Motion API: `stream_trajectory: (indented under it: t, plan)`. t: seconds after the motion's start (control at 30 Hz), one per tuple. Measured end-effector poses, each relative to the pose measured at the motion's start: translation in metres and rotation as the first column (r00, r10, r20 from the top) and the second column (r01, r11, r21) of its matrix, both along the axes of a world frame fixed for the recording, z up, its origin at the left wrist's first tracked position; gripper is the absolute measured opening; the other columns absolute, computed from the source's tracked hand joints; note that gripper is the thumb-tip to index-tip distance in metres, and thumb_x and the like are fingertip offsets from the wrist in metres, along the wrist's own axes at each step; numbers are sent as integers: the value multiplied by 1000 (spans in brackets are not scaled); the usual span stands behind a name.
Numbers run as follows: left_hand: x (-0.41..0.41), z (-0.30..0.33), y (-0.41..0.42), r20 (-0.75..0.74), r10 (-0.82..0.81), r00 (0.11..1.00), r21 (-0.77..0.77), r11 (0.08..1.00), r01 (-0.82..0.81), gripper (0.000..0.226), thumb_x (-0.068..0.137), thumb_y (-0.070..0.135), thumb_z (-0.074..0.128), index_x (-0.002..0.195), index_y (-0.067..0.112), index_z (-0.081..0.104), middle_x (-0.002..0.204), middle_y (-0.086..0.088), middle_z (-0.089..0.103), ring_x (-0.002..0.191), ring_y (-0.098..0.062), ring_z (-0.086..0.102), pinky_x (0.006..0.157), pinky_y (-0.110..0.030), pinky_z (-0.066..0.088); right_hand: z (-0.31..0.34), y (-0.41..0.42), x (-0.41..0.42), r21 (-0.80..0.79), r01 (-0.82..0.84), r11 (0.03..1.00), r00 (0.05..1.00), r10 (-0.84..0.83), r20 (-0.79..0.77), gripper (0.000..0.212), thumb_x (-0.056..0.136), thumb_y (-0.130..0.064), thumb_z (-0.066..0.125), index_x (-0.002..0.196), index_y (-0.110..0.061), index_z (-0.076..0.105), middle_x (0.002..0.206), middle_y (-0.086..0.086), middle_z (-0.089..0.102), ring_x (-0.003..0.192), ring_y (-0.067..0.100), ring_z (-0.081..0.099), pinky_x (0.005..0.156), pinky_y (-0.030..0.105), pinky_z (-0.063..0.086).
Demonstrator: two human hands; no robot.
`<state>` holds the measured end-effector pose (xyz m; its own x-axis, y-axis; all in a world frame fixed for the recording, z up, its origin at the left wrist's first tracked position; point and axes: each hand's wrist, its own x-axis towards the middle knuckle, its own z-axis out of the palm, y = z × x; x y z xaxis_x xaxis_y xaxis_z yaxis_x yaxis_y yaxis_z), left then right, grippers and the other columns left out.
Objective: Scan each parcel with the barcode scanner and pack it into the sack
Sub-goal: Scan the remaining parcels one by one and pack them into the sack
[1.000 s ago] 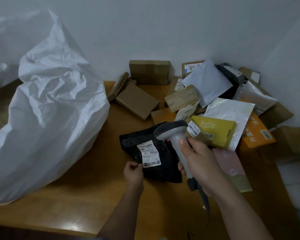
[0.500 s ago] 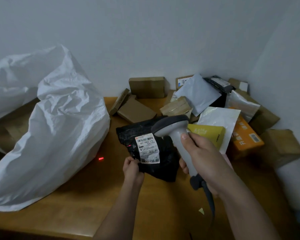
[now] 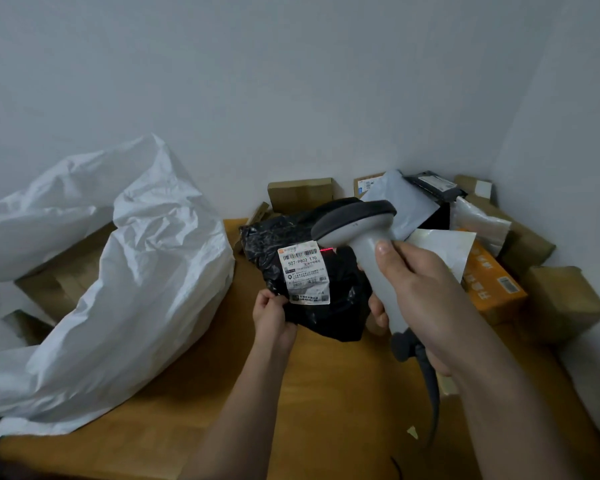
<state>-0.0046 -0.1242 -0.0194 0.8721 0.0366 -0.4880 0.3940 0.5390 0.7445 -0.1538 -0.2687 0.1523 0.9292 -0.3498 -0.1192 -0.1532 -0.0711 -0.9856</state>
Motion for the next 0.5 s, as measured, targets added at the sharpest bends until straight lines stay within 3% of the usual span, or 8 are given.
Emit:
stream_trajectory:
  t: [0.23, 0.33, 0.4, 0.5]
  plan:
    - [14, 36, 4, 41, -21, 999, -25, 999, 22, 39, 90, -18, 38, 66, 14, 39, 88, -12, 63, 86, -27, 61, 70, -37, 53, 26, 9, -2, -68, 49, 996, 996, -43, 84, 35, 101, -44, 37, 89, -19, 59, 51, -3, 58, 46, 7, 54, 53, 30, 44]
    - [23, 50, 15, 82, -17, 996, -31, 999, 19, 40, 89, -18, 38, 65, 14, 38, 83, -10, 63, 81, -25, 61, 61, -33, 55, 35, 17, 1, -47, 39, 998, 991, -33, 131, 37, 101, -42, 38, 88, -14, 58, 51, 0, 58, 46, 9, 54, 52, 30, 44]
    - [29, 61, 21, 123, -8, 992, -26, 1000, 12, 40, 88, -19, 37, 65, 14, 37, 78, -8, 59, 75, -22, 58, 55, -30, 52, 41, 22, 5, -28, 9, 1000, 988, -4, 157, 37, 101, -41, 38, 89, -14, 61, 51, 2, 59, 47, 12, 54, 51, 29, 44]
    - [37, 82, 26, 189, 7, 982, -13, 1000, -5, 41, 87, -20, 35, 65, 15, 35, 72, -6, 52, 70, -20, 52, 58, -31, 44, 45, 30, 13, -1, -21, 1000, 980, 21, 197, 36, 102, -40, 39, 88, -15, 62, 52, 5, 60, 48, 15, 55, 51, 29, 46]
